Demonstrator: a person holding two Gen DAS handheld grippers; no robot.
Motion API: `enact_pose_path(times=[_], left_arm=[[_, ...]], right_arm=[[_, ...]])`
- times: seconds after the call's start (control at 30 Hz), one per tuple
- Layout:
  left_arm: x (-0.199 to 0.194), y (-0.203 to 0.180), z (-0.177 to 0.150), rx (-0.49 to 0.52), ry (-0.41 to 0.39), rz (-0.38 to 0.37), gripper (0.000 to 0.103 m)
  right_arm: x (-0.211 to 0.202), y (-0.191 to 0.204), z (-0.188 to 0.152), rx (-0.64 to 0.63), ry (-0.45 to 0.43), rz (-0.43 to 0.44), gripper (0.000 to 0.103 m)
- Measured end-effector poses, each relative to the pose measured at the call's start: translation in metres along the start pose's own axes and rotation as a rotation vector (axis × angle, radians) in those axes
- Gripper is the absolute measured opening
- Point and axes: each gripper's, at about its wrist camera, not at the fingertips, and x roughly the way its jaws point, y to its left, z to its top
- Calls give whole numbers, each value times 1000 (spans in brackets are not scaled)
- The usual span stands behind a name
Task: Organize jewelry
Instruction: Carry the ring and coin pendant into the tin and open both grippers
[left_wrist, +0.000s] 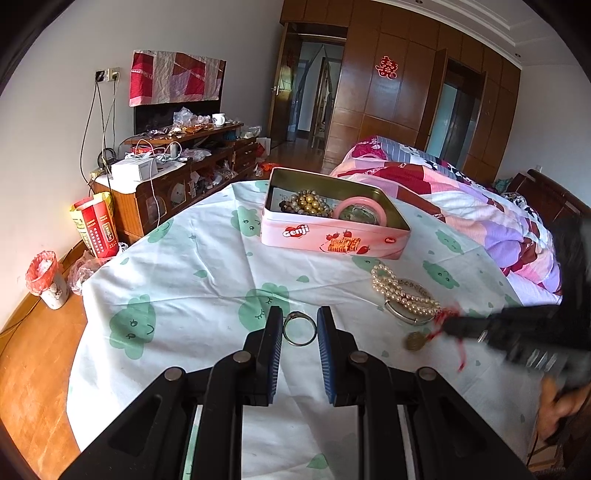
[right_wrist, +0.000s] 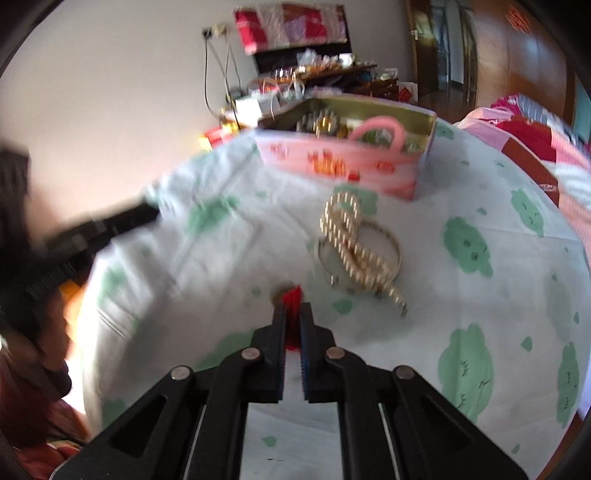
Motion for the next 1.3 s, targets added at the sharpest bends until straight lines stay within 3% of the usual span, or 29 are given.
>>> enact_pose_path(times=[0.23,0.57,0.93,1.3], left_arm=[[2,-3,4,4,-10,-6,19],[18,-12,35,31,-56,-35,19],[66,-17,82,33,-105,-89,19],[129,-11,95,51,-49,-7,19]], right_arm=[[-41,-17,44,83,-153,82,9],[-44,-21,102,89,-282,77,9],[-12,-50,136,174,-314,123,9],[55,-65,141,202,-235,101,9]])
